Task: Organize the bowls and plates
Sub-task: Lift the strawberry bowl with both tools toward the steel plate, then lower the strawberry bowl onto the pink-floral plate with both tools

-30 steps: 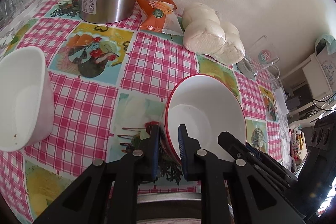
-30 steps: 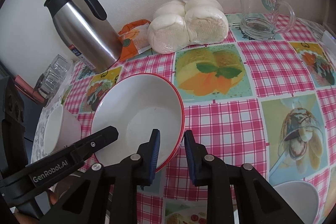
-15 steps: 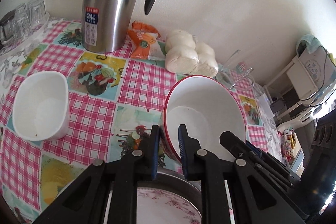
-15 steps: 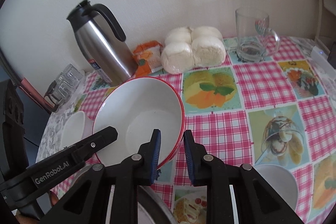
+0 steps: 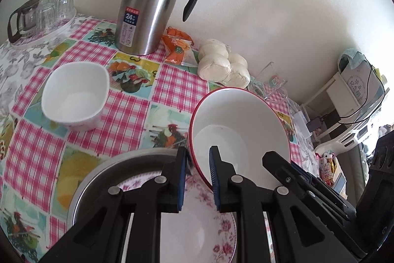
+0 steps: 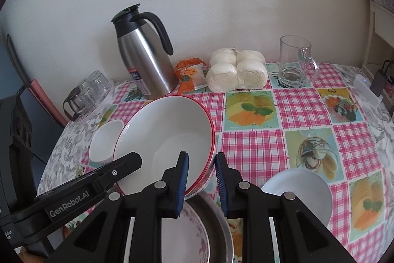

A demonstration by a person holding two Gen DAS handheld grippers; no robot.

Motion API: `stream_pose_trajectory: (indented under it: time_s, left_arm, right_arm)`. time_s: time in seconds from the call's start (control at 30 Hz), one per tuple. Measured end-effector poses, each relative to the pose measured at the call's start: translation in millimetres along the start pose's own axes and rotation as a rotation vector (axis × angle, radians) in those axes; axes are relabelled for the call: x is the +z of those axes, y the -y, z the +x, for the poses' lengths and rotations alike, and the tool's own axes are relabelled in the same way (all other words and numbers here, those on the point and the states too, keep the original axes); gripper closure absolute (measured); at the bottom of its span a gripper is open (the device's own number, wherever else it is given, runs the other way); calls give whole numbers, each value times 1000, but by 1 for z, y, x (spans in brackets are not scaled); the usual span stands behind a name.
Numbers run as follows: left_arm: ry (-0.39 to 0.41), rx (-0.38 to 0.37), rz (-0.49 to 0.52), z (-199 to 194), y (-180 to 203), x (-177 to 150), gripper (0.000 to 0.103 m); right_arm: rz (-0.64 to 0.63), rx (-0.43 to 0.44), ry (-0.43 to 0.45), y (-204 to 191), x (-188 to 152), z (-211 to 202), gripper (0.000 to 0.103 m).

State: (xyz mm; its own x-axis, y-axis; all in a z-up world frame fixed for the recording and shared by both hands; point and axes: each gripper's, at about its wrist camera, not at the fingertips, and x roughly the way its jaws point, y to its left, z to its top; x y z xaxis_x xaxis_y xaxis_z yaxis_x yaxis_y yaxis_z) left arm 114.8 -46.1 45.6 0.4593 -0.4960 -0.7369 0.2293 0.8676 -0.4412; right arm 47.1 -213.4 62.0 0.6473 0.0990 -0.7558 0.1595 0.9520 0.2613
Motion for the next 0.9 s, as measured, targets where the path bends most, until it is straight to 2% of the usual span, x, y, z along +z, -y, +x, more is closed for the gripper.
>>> stream_pose_trajectory:
  time_s: [0.43,0.9]
  left_arm:
    - [-3,16,-43,-21,-29,-31,84]
    - [-1,26,-55,-42,-40,-50,85]
  right_arm:
    - [-37,7,-31,-25,-37,-6,79]
    - [15,42,-45,-34,-67,-12,79]
